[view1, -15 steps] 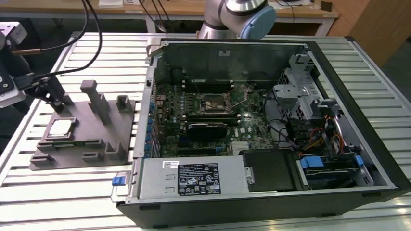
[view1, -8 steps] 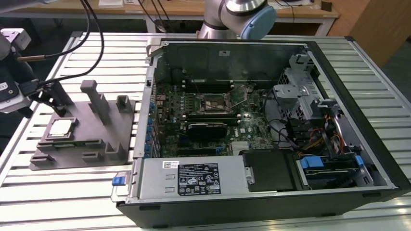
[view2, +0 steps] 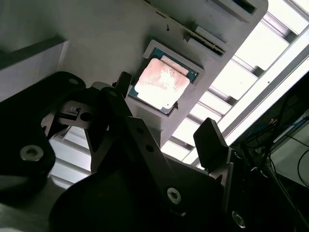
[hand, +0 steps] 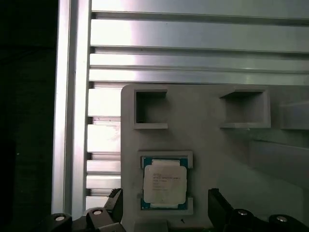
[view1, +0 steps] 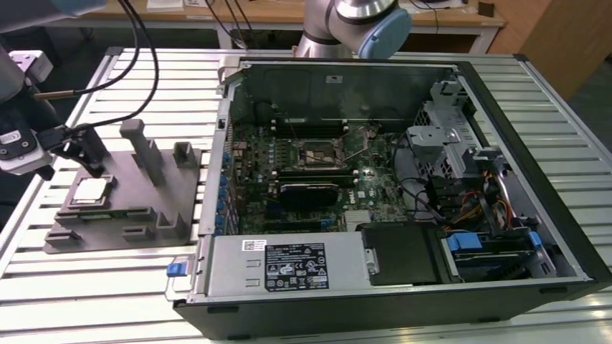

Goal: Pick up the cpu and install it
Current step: 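Pick up the cpu and move it towards the insertion slot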

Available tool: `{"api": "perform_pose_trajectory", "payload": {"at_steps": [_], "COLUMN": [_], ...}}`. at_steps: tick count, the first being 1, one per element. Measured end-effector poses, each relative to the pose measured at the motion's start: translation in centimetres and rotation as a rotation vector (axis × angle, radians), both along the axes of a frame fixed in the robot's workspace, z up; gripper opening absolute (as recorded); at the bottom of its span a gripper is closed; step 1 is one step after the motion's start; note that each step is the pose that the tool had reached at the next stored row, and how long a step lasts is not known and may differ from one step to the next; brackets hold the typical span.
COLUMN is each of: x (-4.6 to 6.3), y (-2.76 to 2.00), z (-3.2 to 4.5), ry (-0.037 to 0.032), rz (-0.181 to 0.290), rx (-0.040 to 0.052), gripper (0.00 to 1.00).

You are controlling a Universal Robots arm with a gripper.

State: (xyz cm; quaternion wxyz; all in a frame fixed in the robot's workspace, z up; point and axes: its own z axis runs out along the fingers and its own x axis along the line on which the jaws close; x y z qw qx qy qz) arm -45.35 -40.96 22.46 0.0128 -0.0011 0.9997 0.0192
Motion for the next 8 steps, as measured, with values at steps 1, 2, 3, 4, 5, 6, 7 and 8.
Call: {"api": "perform_pose_trajectory", "payload": {"at_steps": [1, 2, 3, 4, 5, 6, 7, 8], "x": [0.0, 0.0, 0.0, 0.0, 0.0, 0.0, 0.1, 0.1], "y": [0.00, 0.00, 0.00, 0.00, 0.00, 0.00, 0.00, 0.00], "z": [-0.13, -0.30, -0.48, -0.66, -0.84, -1.02, -1.20, -1.37], "ry": [0.0000, -0.0001, -0.0001, -0.0001, -0.0001, -0.0001, 0.0000, -0.0001], "rz": [0.000, 0.000, 0.000, 0.000, 0.000, 0.000, 0.000, -0.001], "rx": [0.0000, -0.0002, -0.0004, -0.0005, -0.0005, -0.0006, -0.0006, -0.0005], "gripper": [0.79, 0.79, 0.79, 0.79, 0.79, 0.79, 0.79, 0.79]}}
